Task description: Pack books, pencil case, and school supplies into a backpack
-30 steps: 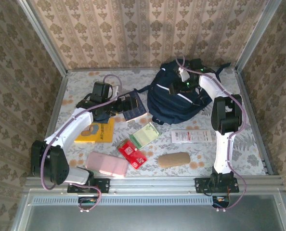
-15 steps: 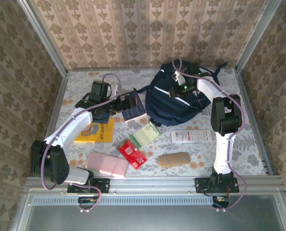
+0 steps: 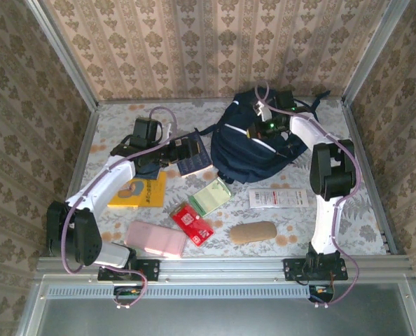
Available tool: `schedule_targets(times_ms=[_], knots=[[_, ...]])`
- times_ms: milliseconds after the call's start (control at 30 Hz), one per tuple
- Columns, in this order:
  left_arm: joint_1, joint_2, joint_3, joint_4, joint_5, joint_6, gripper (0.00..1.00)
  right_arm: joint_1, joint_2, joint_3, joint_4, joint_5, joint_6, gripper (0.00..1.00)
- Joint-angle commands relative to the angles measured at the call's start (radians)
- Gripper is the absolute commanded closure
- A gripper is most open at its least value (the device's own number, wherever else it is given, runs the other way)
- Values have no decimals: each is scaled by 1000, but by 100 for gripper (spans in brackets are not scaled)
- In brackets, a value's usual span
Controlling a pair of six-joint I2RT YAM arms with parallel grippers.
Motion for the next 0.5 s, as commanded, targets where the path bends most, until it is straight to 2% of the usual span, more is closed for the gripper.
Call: schedule_targets(times_ms=[0, 233, 467], knots=[[17, 18, 25, -20, -19, -4, 3, -21, -93, 1, 93, -58, 63, 100], [20, 41, 19, 7, -21, -9, 4, -26, -170, -49, 236, -48, 206, 100], [14, 76, 105, -15, -18, -31, 7, -11, -194, -113, 463, -2, 523, 100]])
